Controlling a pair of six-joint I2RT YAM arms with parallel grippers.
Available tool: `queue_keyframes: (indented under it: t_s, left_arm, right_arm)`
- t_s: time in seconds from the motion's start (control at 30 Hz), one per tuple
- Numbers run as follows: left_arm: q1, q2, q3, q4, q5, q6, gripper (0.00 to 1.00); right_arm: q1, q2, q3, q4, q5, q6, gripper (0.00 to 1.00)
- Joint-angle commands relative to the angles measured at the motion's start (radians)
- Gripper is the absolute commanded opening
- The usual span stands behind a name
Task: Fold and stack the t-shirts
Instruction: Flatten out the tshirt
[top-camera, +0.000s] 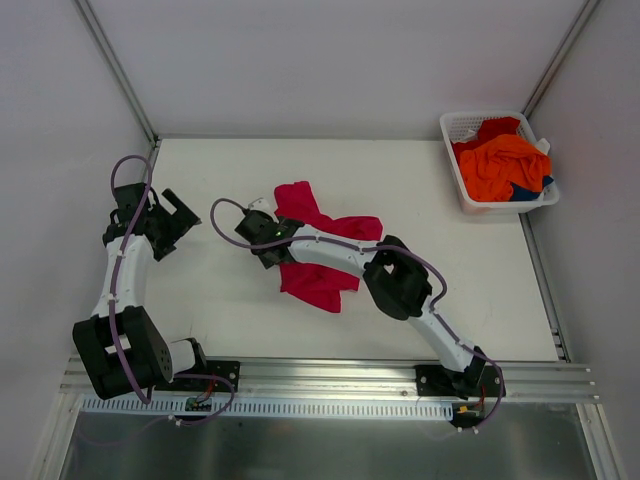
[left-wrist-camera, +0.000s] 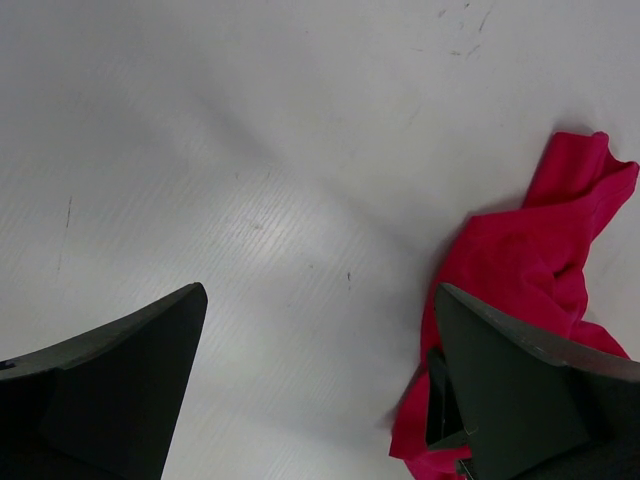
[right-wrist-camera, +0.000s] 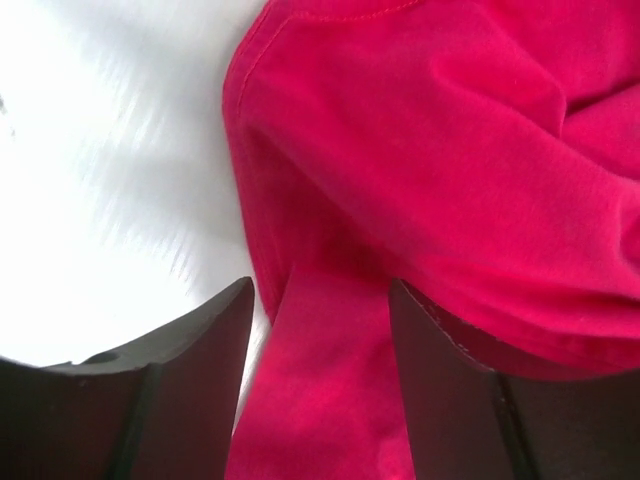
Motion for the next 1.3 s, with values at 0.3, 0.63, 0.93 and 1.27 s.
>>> queue_keyframes:
  t_s: [0.3, 0.63, 0.93, 1.27]
  left_arm:
    - [0.019, 0.016, 0.008, 0.025, 0.023, 0.023, 0.99]
    - [0.019, 0.022, 0.025, 0.057, 0.164, 0.072, 0.99]
    - [-0.079, 0.040, -0.001, 0.138, 0.256, 0.036, 0.96]
    - [-0.266, 0.146, -0.019, 0.300, 0.205, -0.081, 0.96]
  right_arm:
    - [-0.017, 0.009, 0.017, -0.019, 0.045, 0.019, 0.37]
    - [-0.029, -0.124, -0.064, -0.001, 0.040, 0.024, 0.04]
    - [-0.031, -0.246, -0.224, 0.087, -0.075, 0.025, 0.00]
    - [-0.058, -0.444, -0.373, 0.168, -0.160, 0.042, 0.01]
